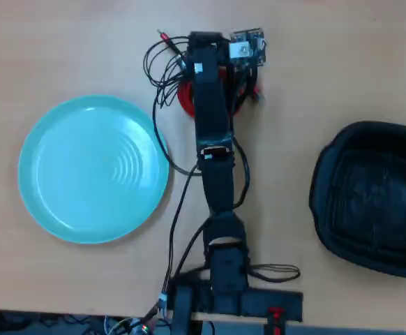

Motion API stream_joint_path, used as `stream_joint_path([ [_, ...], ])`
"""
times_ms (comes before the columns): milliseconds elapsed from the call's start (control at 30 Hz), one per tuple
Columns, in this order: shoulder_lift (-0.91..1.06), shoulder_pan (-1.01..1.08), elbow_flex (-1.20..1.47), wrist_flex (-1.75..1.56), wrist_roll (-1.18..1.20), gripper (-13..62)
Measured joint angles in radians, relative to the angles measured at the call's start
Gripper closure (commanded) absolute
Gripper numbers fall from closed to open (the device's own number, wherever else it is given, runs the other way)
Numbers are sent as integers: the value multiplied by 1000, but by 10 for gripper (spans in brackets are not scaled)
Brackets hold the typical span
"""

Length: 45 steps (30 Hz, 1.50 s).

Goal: Put a black charging cable in a black bowl and put a red charging cable in a green bowl

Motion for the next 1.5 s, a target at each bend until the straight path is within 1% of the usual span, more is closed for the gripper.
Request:
stream_joint_path([
  [200, 20, -3, -28, 12, 0, 564],
  [633, 385, -25, -37, 152, 3, 563],
  [967, 526, -28, -35, 210, 5, 563],
  [1133, 554, -28, -3, 238, 3, 563],
  [1233, 580, -18, 5, 245, 5, 563],
  [1500, 742, 81, 3, 287, -38, 563],
])
